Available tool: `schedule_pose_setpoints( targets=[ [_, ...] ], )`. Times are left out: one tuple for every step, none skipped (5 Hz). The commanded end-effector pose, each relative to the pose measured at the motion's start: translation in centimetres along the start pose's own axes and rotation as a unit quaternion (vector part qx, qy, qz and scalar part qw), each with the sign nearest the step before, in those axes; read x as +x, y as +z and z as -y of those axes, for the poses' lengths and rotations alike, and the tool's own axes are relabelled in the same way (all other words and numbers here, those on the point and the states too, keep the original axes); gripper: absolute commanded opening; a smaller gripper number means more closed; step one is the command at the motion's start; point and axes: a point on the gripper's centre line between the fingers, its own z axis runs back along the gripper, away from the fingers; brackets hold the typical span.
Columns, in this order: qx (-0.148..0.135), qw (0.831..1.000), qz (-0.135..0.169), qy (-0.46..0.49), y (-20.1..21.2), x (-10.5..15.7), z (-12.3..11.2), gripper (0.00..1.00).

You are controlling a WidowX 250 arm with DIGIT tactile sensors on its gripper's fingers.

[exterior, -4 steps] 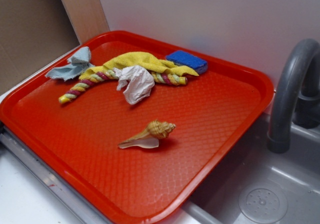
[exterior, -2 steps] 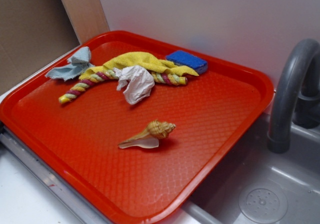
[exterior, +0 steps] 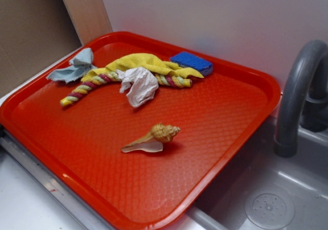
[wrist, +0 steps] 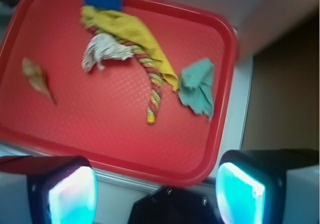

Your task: Grab the shell.

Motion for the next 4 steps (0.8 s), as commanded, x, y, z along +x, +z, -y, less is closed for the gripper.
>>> schedule_pose_setpoints(
  targets=[
    [-0.094,0.961,0.126,-0.228,-1.5,3.6,8.4,1.00],
    [-0.133,0.950,0.132,-0.251,-4.4,5.4,11.2,1.00],
    [-0.155,0.946,0.110,-0.263,-7.3,6.9,13.0,1.00],
    [-0.173,0.944,0.076,-0.272,-10.5,7.9,14.6,1.00]
  ],
)
